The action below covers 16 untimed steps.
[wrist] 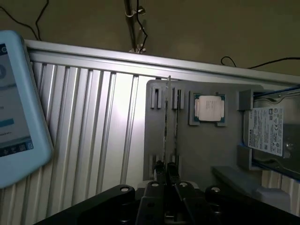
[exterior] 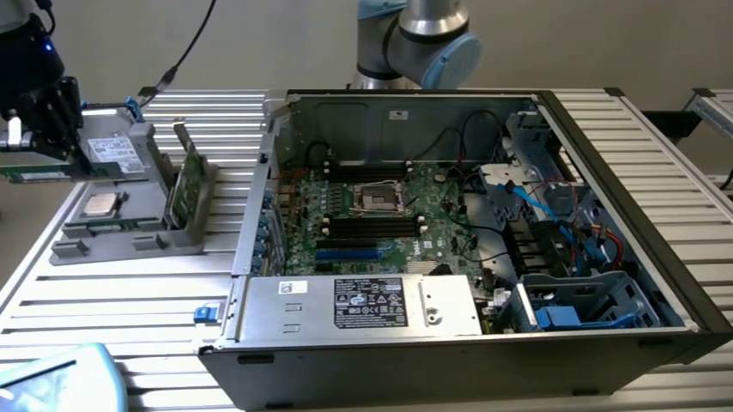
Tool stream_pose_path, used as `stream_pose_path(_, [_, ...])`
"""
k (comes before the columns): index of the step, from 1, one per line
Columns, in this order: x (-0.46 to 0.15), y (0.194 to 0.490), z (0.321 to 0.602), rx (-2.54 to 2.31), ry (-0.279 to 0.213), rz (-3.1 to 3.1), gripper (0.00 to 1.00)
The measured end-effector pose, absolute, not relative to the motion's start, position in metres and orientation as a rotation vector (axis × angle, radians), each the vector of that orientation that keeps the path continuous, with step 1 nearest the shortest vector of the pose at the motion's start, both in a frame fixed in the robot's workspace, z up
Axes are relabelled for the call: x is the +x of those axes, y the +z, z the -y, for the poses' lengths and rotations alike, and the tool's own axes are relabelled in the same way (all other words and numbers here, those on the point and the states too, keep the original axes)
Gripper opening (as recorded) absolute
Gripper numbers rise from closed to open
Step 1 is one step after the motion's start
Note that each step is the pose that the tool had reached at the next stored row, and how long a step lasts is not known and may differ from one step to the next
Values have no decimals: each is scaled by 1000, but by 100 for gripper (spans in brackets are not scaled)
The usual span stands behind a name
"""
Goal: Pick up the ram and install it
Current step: 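Pick up the ram and move it above insertion slot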
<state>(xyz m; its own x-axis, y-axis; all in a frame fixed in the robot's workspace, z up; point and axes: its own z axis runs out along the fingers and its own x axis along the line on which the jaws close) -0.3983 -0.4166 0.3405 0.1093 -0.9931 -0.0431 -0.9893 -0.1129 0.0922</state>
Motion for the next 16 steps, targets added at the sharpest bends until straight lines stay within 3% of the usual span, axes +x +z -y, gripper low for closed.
stream_pose_path(16, [-361, 378, 418, 2276, -215, 2037, 14])
